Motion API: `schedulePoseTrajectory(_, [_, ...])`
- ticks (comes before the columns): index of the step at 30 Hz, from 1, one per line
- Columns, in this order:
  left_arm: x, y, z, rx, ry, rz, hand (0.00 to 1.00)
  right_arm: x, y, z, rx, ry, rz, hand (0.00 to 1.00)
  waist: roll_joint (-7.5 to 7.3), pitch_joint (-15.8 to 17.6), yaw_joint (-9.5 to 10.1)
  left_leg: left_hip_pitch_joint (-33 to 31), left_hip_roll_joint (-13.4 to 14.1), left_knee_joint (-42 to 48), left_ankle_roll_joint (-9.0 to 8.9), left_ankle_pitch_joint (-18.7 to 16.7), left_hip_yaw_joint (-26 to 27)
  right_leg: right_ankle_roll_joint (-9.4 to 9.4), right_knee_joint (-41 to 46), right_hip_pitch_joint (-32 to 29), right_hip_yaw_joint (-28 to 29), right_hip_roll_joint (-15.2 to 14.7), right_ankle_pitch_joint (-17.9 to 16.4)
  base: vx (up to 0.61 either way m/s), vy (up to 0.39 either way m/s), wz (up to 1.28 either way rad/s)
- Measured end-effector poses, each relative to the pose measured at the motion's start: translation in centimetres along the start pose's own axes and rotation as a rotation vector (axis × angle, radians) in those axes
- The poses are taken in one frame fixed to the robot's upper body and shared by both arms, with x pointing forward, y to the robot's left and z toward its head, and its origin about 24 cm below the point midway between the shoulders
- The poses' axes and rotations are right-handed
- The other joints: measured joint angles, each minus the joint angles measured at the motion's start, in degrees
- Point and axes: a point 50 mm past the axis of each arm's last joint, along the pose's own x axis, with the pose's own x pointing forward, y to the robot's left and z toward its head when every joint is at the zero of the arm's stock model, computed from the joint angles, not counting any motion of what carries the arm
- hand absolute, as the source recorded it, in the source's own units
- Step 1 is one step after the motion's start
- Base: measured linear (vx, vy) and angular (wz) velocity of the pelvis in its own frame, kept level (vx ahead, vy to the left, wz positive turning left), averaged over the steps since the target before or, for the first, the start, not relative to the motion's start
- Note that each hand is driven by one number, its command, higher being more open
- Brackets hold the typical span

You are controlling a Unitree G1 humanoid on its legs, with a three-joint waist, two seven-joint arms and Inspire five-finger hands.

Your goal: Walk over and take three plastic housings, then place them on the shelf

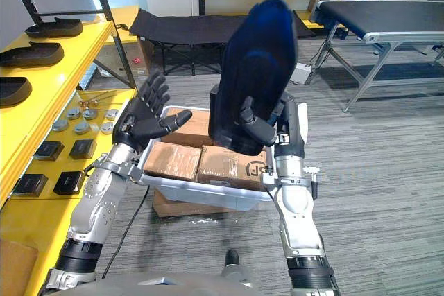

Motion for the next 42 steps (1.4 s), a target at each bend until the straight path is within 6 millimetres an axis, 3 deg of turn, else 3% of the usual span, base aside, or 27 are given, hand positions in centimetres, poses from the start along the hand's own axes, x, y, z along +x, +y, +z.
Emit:
schedulePoseTrajectory(5, [0.0,-0.4,-0.8,0.027,0.074,-0.084,1.0,0.5,0.1,1.6,0.017,-0.087,0.024,0.0,-0.48,0.31,0.01,-0.01,0.07,0.08,-0.06,-0.09,0.04,-0.02,0.0,-0.01,0.0,0.04,-0.01,0.0,0.0,0.0])
schedulePoseTrajectory(16, [0.1,-3.0,-1.4,-0.09,0.104,-0.32,1.0,1.2,0.8,2.1,0.046,-0.116,0.073,0.0,0.08,0.68,-0.12,0.0,0.16,0.16,-0.12,-0.25,0.16,-0.07,0.0,-0.08,0.03,0.11,-0.07,0.0,0.0,0.0])
schedulePoseTrajectory(22, [0.9,-3.6,-0.5,-0.139,0.063,-0.352,1.0,1.0,2.0,2.1,0.078,-0.112,0.152,0.0,0.22,0.73,-0.16,0.02,0.15,0.15,-0.11,-0.24,0.17,-0.07,0.0,-0.07,0.03,0.1,-0.07,0.0,0.0,0.0])
schedulePoseTrajectory(34, [1.0,-3.5,-0.7,-0.14,0.071,-0.299,1.0,0.6,3.8,1.7,0.151,-0.072,0.233,0.0,0.23,0.72,-0.06,0.02,0.12,0.03,-0.07,-0.19,0.04,-0.13,0.0,-0.05,-0.15,0.07,-0.08,0.0,0.0,0.0])
schedulePoseTrajectory(35, [1.0,-3.5,-0.7,-0.14,0.071,-0.293,0.0,0.6,4.0,1.5,0.16,-0.064,0.228,0.0,0.23,0.72,-0.06,0.03,0.11,0.03,-0.07,-0.18,0.01,-0.14,-0.01,-0.02,-0.18,0.06,-0.08,0.0,0.0,0.0])
schedulePoseTrajectory(42, [1.0,-3.6,-0.8,-0.088,0.07,-0.29,0.0,0.4,4.5,0.9,0.185,-0.026,0.226,0.0,0.23,0.7,0.04,0.03,0.07,0.0,-0.03,-0.14,-0.07,-0.32,-0.01,0.01,-0.27,0.03,0.06,0.0,0.0,0.0])
